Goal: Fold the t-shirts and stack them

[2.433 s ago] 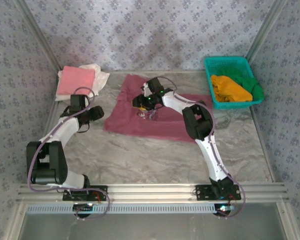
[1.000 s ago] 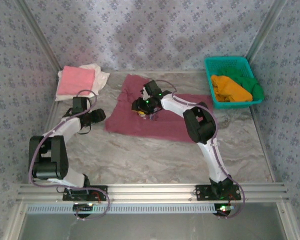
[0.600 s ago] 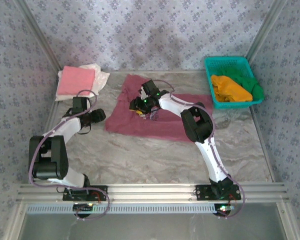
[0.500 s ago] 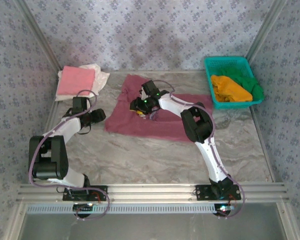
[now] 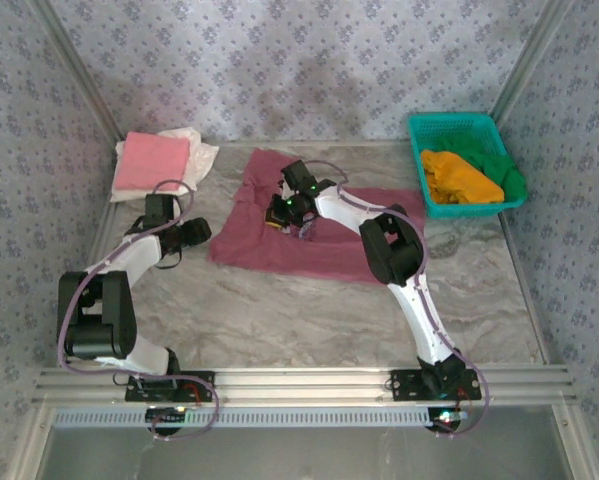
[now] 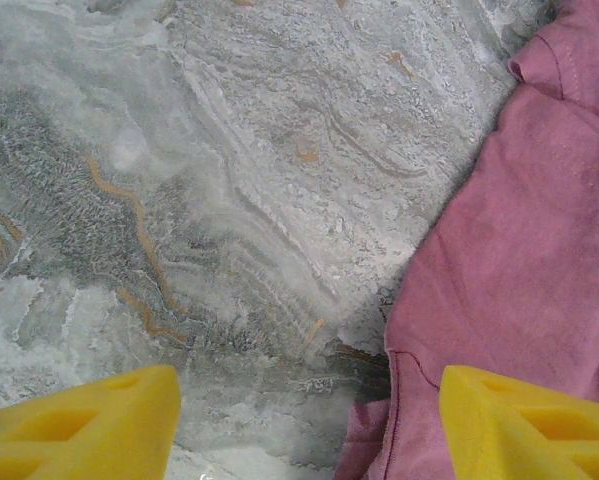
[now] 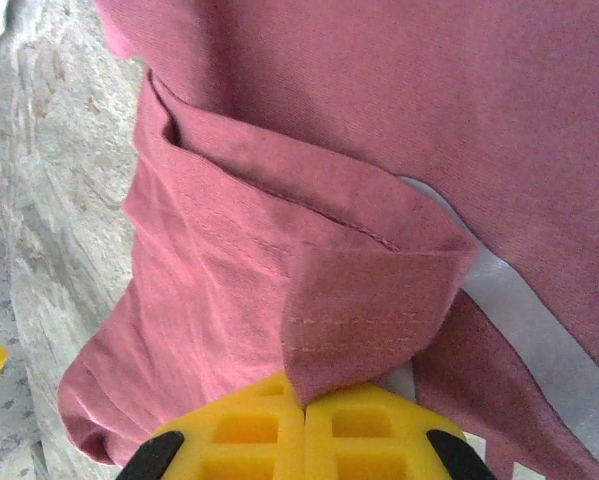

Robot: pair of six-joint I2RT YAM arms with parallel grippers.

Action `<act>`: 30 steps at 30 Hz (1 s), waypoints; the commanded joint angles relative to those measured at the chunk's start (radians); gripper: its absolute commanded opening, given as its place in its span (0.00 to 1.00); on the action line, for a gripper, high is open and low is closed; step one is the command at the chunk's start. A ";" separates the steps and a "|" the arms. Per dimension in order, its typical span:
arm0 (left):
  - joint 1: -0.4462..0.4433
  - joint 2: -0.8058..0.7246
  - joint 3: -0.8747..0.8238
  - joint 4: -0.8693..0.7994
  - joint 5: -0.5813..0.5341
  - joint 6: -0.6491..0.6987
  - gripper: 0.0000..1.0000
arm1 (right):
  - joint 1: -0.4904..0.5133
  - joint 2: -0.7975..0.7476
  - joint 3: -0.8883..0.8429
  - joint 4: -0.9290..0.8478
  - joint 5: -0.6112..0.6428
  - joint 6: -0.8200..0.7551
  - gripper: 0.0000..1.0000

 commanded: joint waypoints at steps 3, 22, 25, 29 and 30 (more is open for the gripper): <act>0.003 0.002 -0.015 0.019 0.010 -0.004 0.69 | 0.001 -0.047 0.052 -0.046 0.028 -0.006 0.00; 0.003 0.008 -0.016 0.020 0.006 -0.003 0.70 | -0.012 -0.078 0.061 -0.071 0.000 -0.010 0.00; 0.005 0.009 -0.019 0.025 0.003 -0.004 0.70 | -0.012 -0.100 0.041 -0.085 0.009 -0.034 0.00; 0.005 0.009 -0.022 0.023 -0.002 -0.006 0.70 | -0.012 -0.158 -0.016 -0.065 0.052 -0.049 0.00; 0.005 0.007 -0.022 0.021 -0.007 -0.006 0.70 | -0.012 -0.173 -0.035 -0.061 0.059 -0.049 0.00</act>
